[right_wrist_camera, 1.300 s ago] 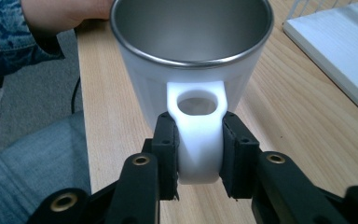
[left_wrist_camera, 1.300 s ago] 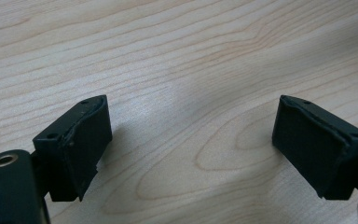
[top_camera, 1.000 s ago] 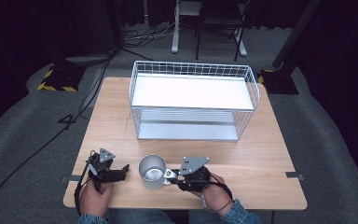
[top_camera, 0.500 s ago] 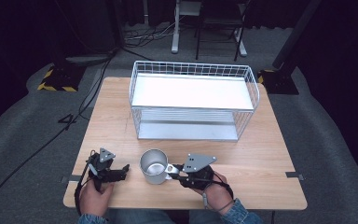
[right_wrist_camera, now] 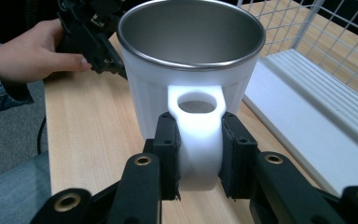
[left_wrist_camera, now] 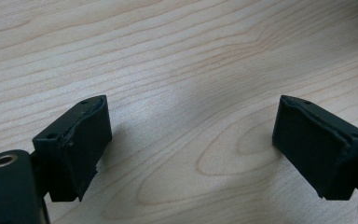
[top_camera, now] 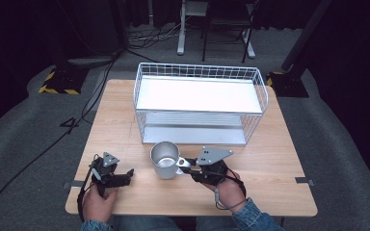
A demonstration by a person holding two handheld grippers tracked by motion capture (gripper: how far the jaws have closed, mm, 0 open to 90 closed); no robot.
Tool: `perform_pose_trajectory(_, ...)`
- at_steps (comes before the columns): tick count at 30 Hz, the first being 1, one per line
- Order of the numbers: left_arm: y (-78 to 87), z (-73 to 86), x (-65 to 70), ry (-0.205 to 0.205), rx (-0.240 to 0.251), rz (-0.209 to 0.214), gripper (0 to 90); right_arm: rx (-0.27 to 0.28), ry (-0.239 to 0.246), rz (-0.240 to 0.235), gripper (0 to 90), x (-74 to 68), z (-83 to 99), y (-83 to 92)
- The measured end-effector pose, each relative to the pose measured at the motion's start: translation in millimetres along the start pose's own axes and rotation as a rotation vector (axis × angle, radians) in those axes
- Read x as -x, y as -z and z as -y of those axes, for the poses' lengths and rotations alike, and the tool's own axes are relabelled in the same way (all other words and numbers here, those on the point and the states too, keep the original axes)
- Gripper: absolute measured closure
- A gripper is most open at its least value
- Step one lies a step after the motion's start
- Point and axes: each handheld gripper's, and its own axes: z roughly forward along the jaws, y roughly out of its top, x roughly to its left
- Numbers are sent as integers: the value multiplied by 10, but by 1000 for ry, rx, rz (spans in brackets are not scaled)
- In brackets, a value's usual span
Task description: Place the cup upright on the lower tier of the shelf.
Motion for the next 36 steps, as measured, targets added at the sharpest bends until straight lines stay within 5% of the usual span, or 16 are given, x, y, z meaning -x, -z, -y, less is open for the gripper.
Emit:
perform_pose_trajectory(15, -1, 0, 0, 0, 0, 0, 121, -10, -53, 95, 713, 377, -22, 52)
perform_pose_trajectory(36, -1, -1, 0, 0, 0, 0, 120, 5, -184, 303, 713, 983, 174, 244)
